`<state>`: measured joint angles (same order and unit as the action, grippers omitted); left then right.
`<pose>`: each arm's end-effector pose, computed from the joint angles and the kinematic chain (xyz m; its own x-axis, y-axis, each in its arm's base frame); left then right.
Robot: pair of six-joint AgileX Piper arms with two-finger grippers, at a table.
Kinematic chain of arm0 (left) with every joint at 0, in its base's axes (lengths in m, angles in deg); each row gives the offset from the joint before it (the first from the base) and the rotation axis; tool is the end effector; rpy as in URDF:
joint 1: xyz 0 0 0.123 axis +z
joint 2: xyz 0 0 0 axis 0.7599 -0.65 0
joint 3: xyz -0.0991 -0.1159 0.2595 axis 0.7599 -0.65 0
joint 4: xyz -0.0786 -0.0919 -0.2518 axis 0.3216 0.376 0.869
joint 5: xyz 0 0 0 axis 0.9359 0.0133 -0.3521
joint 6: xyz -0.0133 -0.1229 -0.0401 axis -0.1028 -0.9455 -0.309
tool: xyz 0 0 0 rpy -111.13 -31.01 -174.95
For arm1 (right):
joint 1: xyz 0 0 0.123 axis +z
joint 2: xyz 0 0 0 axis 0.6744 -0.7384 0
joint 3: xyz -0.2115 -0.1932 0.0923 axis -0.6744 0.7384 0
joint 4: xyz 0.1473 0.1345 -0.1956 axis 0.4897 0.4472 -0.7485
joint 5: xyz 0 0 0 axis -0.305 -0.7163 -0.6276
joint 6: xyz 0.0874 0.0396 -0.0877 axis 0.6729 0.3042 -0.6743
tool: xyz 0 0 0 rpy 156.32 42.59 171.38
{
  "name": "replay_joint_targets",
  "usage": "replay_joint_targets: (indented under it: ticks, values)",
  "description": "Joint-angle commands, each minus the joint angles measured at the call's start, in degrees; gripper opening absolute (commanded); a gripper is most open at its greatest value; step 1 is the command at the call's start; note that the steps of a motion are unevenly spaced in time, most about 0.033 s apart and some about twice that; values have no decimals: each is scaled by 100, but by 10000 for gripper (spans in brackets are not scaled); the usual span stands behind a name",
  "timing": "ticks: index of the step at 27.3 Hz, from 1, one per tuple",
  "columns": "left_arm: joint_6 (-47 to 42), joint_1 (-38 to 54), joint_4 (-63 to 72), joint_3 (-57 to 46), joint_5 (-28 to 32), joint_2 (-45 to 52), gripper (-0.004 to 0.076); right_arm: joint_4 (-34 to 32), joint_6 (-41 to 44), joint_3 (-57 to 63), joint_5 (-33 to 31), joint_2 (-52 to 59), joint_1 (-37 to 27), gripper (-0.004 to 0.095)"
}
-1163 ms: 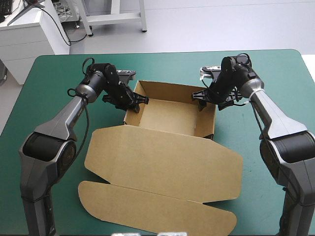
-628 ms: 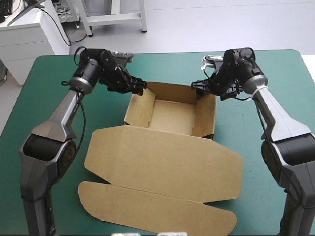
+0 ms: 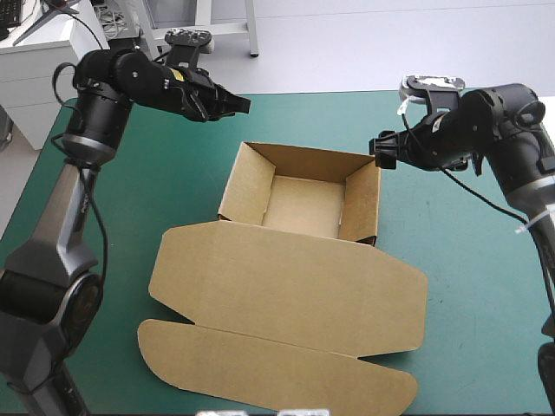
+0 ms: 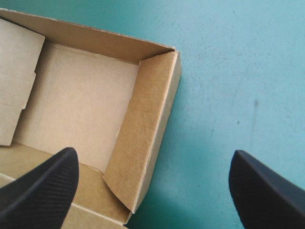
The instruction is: Fold the box
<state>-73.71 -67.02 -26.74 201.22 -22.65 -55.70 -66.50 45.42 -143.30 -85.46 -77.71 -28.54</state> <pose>0.4253 -0.1760 0.4471 -0.6787 0.1998 -0.7067 0.4826 0.8467 -0.2240 0.3524 0.0972 0.4181 -0.8301 0.0140 -0.5575 -0.1080 0.9767 0.1853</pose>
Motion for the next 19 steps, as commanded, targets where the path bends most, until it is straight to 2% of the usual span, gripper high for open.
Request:
replay_joint_targets:
  ticks: [1, 5, 9, 17, 19]
  values:
    - [184, -7, -133, -215, -269, 880, -8, -38, 63, 281, -15, 457, -46, 793]
    - [249, -7, -595, -1146, -269, 1694, -8, -38, 302, 520, -1, 418, -46, 793]
    - [303, -7, -786, -2428, -257, 2624, -8, 85, 683, 746, 425, 189, -46, 793]
    - [455, -7, -728, -5064, 616, 4491, -8, -236, 1044, 1101, 1067, -557, 496, 793]
    - [540, -7, -715, -5901, 699, 5142, -8, -127, 1108, 1101, 1130, -841, 523, 793]
